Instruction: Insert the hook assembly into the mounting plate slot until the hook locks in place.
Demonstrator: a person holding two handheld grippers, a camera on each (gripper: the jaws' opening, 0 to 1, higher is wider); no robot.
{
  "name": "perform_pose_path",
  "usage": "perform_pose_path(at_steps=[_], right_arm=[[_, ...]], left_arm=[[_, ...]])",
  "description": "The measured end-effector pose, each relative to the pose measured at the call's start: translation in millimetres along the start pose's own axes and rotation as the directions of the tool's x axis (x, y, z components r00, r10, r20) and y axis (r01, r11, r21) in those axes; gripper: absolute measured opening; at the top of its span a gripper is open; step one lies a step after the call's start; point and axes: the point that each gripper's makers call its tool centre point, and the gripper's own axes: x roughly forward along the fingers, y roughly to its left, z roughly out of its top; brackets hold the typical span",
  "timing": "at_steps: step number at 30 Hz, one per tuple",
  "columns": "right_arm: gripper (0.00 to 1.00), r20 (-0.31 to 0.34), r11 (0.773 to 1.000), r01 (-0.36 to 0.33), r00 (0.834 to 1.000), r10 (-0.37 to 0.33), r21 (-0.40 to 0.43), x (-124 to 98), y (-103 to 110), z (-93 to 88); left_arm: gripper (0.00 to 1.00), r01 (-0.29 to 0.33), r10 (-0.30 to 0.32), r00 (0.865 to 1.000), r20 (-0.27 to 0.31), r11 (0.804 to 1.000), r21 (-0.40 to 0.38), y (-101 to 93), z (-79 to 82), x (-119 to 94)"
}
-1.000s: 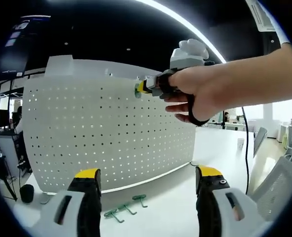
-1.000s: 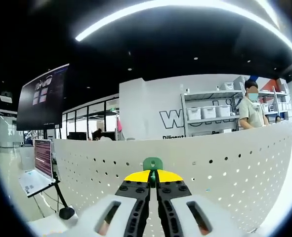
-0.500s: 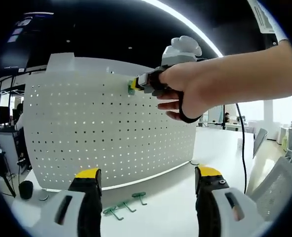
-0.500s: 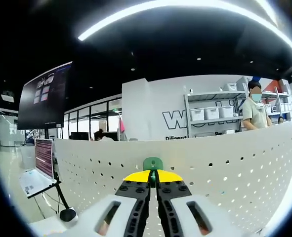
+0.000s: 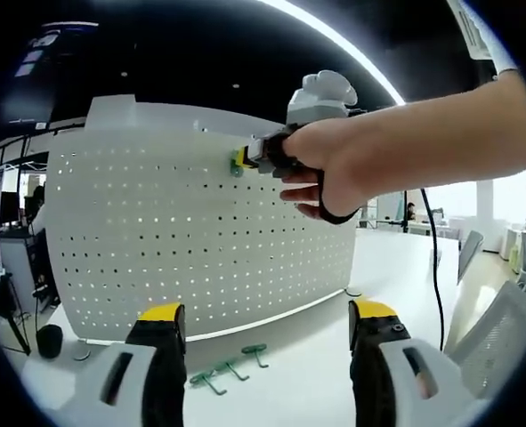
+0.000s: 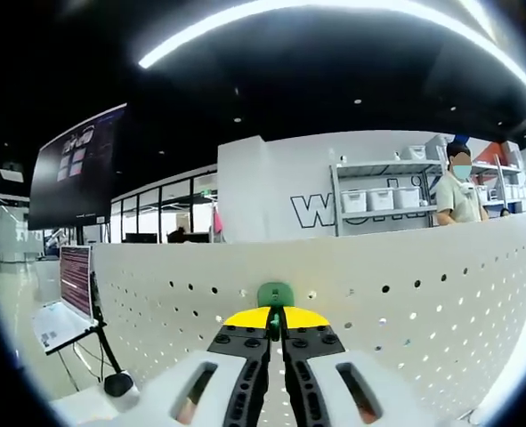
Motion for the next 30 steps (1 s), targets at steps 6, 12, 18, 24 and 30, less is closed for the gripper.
perform_pose_path(at_steps=[6, 12, 18, 24, 30], right_arm=[[0.02, -0.015, 0.999, 0.036, 0.999, -0.036, 0.002, 1, 0, -0.5], [0.04, -0.042, 0.993, 0.107, 0.994, -0.105, 0.057, 3, 0, -1.9], [0.05, -0.076, 0.988, 0.133, 0.989, -0.128, 0.078, 4, 3, -11.9], [0.03, -0.083, 0.99, 0.127, 0.989, -0.121, 0.069, 3, 3, -13.3], [0.04, -0.078, 0.99, 0.119, 0.99, -0.114, 0.07, 3, 2, -13.0]], left_arm=[[0.77, 0.002, -0.002, 1.0, 0.0, 1.0, -0.008, -0.9, -1.8, 0], [0.75, 0.009, -0.009, 1.0, 0.005, 1.0, -0.015, -3.8, -0.7, -2], [0.75, 0.006, -0.006, 1.0, 0.007, 1.0, -0.019, -2.4, -0.8, -4], [0.74, 0.001, -0.001, 1.0, 0.012, 1.0, -0.02, -0.5, 0.3, -6], [0.74, -0.001, 0.002, 1.0, 0.009, 1.0, -0.02, 0.6, -0.3, -6]])
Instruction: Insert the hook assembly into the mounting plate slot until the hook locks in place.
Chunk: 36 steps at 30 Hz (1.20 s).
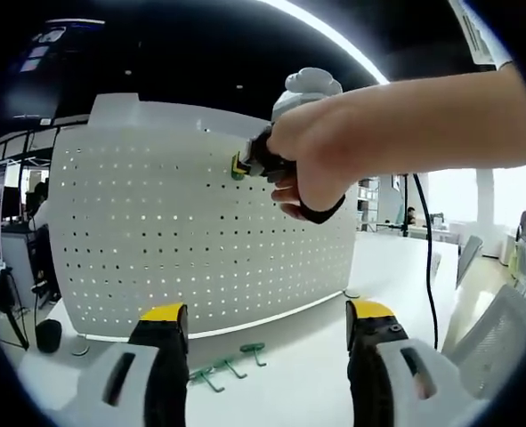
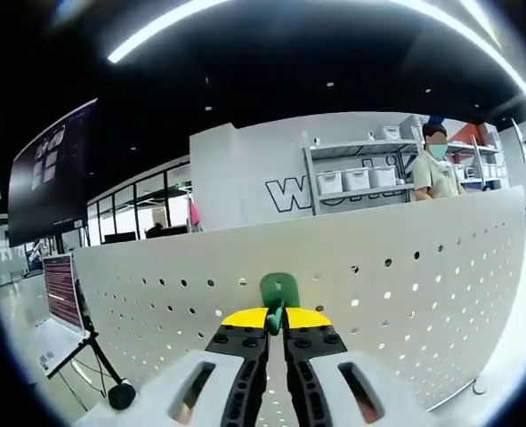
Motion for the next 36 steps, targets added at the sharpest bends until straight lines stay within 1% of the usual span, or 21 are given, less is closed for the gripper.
perform_pose_path(at_steps=[5, 7, 10, 11, 12, 14, 16, 19, 20, 21, 22, 24, 25, 28, 36], right_arm=[[0.05, 0.003, 1.0, -0.02, 1.0, 0.02, 0.012, -1, 1, -0.1], [0.07, 0.004, 0.999, -0.031, 1.0, 0.031, 0.011, -2, 1, -0.2], [0.15, 0.013, 0.997, -0.067, 0.998, 0.066, 0.033, -3, 3, 1.0], [0.17, 0.01, 0.997, -0.079, 0.997, 0.078, 0.024, -4, 5, 0.5], [0.2, -0.011, 0.995, -0.102, 0.995, 0.102, -0.018, -5, 8, -2.4], [0.24, 0.0, 0.995, -0.102, 0.995, 0.102, -0.012, -7, 7, -1.6], [0.31, 0.012, 0.994, -0.109, 0.994, 0.109, 0.009, -9, 4, 0.5], [0.37, 0.019, 0.988, -0.153, 0.988, 0.153, -0.017, -11, 9, 2.2], [0.37, 0.021, 0.987, -0.16, 0.987, 0.16, -0.007, -12, 9, 2.2], [0.37, 0.019, 0.983, -0.182, 0.983, 0.182, -0.011, -14, 11, 1.0], [0.37, 0.019, 0.982, -0.188, 0.982, 0.189, -0.011, -14, 11, 0.8], [0.39, 0.027, 0.982, -0.19, 0.981, 0.19, -0.009, -15, 7, 0.0], [0.4, 0.029, 0.981, -0.195, 0.98, 0.195, 0.015, -16, 5, -0.5], [0.44, 0.037, 0.977, -0.212, 0.977, 0.211, 0.014, -19, 4, 0.1], [0.44, 0.036, 0.974, -0.223, 0.974, 0.222, 0.025, -20, 3, 1.0]], left_arm=[[0.75, -0.001, 0.001, 1.0, -0.004, 1.0, 0.001, 0.7, -0.4, 0], [0.75, -0.001, 0.001, 1.0, -0.005, 1.0, 0.002, 1.0, -0.5, 0], [0.75, -0.003, 0.003, 1.0, -0.007, 1.0, 0.003, 1.6, -0.4, 0], [0.75, -0.002, 0.002, 1.0, -0.006, 1.0, 0.005, 1.7, -0.1, 0], [0.75, -0.002, 0.002, 1.0, -0.005, 1.0, 0.005, 1.8, 0.2, 0], [0.75, -0.002, 0.002, 1.0, -0.008, 1.0, 0.007, 1.9, 0.0, 0], [0.75, -0.003, 0.003, 1.0, -0.008, 1.0, 0.008, 2.4, 0.7, 0], [0.76, -0.003, 0.003, 1.0, -0.01, 1.0, 0.012, 2.6, 1.8, 0], [0.76, -0.004, 0.004, 1.0, -0.009, 1.0, 0.013, 2.9, 2.6, 0], [0.76, -0.005, 0.006, 1.0, -0.009, 1.0, 0.014, 3.2, 2.6, 0], [0.76, -0.006, 0.006, 1.0, -0.01, 1.0, 0.015, 3.3, 2.5, 0], [0.76, -0.006, 0.007, 1.0, -0.013, 1.0, 0.018, 3.5, 2.4, 0], [0.76, -0.007, 0.007, 1.0, -0.014, 1.0, 0.022, 3.5, 2.6, 0], [0.76, -0.009, 0.009, 1.0, -0.017, 1.0, 0.026, 3.9, 2.7, -1], [0.76, -0.009, 0.009, 1.0, -0.017, 0.999, 0.036, 2.9, 6.3, -1]])
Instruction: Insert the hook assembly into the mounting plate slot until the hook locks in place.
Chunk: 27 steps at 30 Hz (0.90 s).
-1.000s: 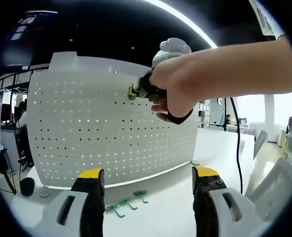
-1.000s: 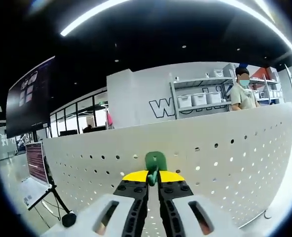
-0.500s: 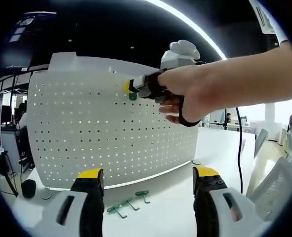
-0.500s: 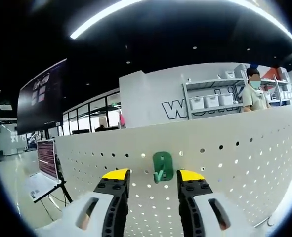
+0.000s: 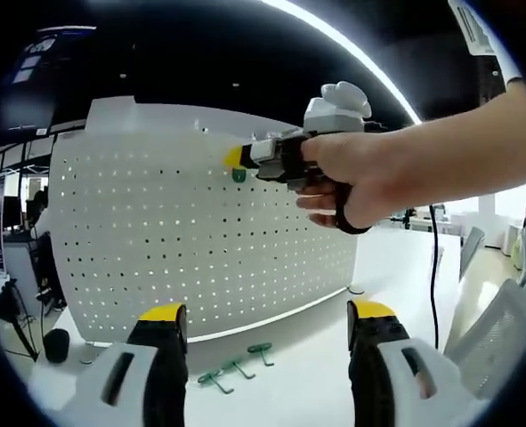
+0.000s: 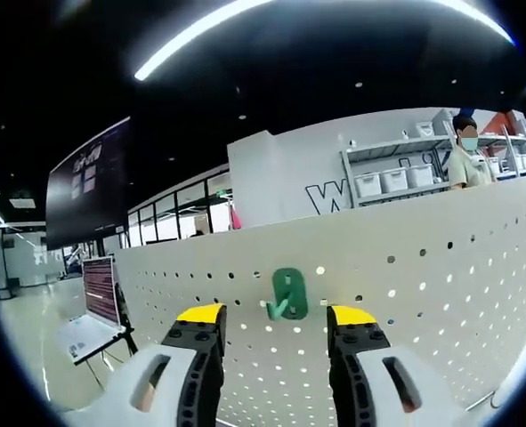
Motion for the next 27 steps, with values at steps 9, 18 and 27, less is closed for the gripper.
perform_pose_path(at_steps=[9, 18, 27], right_arm=[[0.44, -0.026, 0.99, -0.125, 0.992, 0.123, -0.063, -8, 9, -5.1], [0.42, -0.029, 0.982, -0.185, 0.983, 0.184, -0.033, -15, 7, -8.9], [0.42, -0.035, 0.971, -0.235, 0.972, 0.233, -0.052, -26, 10, -10.0]], left_arm=[[0.75, 0.014, -0.013, 1.0, -0.015, 0.999, 0.038, -3.1, -0.7, -1], [0.76, 0.037, -0.034, 0.999, -0.031, 0.997, 0.072, -7.4, -0.1, -1], [0.75, 0.03, -0.029, 0.999, -0.024, 0.998, 0.055, -4.2, 3.3, -2]])
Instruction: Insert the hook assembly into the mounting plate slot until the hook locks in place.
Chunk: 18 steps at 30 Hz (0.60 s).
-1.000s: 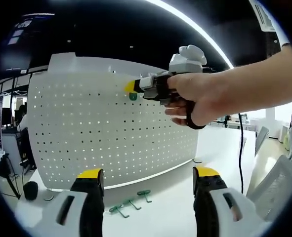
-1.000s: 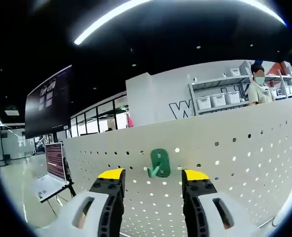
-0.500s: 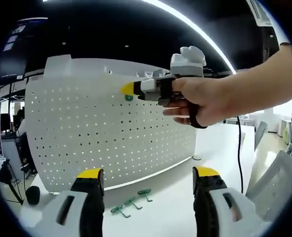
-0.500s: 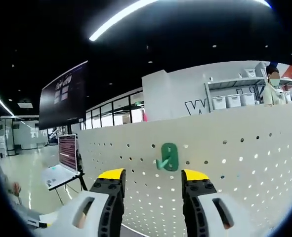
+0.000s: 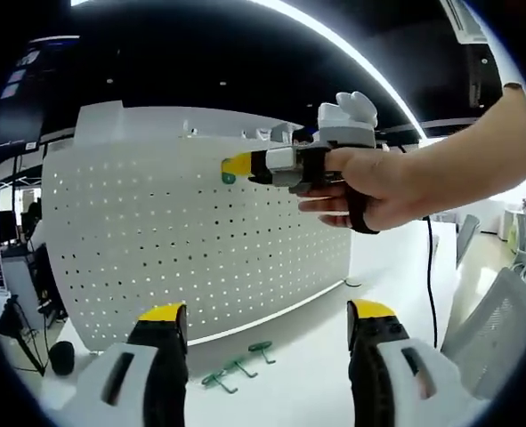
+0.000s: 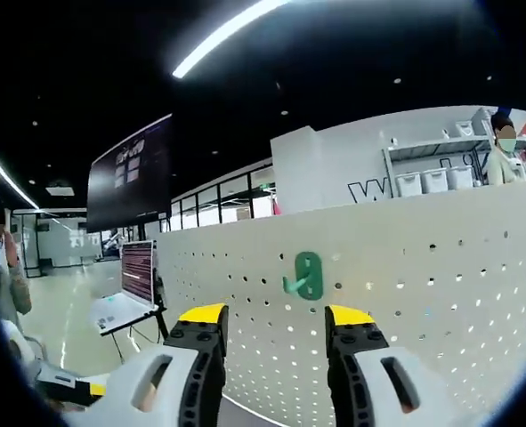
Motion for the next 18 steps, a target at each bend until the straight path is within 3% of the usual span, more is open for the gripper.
perform_pose_path(at_steps=[5, 12, 18], right_arm=[[0.43, -0.007, 0.999, -0.04, 0.999, 0.04, 0.007, -8, 4, -6.1], [0.45, -0.032, 0.994, -0.091, 0.996, 0.089, -0.068, -27, 12, -16.9], [0.46, -0.054, 0.992, -0.096, 0.994, 0.091, -0.084, -41, 8, -24.4]], left_arm=[[0.76, 0.02, -0.02, 1.0, -0.004, 1.0, 0.011, -2.2, 0.6, 0], [0.76, 0.018, -0.018, 1.0, 0.005, 1.0, 0.005, 2.3, 3.5, 0], [0.77, 0.008, -0.008, 1.0, 0.009, 1.0, 0.002, 4.4, 3.9, -1]])
